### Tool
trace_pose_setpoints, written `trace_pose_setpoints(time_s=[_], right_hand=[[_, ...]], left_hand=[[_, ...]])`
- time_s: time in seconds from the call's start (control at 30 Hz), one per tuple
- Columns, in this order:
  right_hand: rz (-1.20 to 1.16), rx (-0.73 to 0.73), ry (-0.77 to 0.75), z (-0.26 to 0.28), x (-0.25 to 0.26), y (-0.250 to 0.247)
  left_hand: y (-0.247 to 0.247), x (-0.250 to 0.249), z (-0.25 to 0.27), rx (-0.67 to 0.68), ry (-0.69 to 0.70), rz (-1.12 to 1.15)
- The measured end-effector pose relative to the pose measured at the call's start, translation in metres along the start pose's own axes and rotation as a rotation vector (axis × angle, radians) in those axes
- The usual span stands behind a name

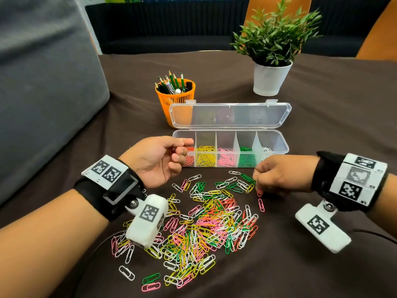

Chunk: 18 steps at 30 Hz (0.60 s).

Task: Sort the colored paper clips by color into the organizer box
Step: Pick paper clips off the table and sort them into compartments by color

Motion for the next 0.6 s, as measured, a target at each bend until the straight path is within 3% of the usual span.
trace_pose_setpoints(time_s=[0.33,0.5,0.6], right_hand=[[-0.259,0.02,0.09,0.003,-0.011,-0.006],[-0.923,-0.051,0.052,-0.007,0.014,-0.007],[-1.12,-0.041,0.009,-0.022,0.048,0.0]], left_hand=[[-0.005,-0.001,0.003,-0.03,-0.017,-0.176],[-0.004,-0.023,0.003,-0.102,0.101,-0.209],[0.002,-0.042,0.0,-0.17,0.244,-0.163]])
Point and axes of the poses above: each hand's wrist, its own z-axis away from the middle knuckle, its own y-axis out of the palm, x = y × z, the point moved 5 cm from there along -z, towards the middle knuckle, and after that the axes turned 8 degrees about -y, right-handed, at the moved point
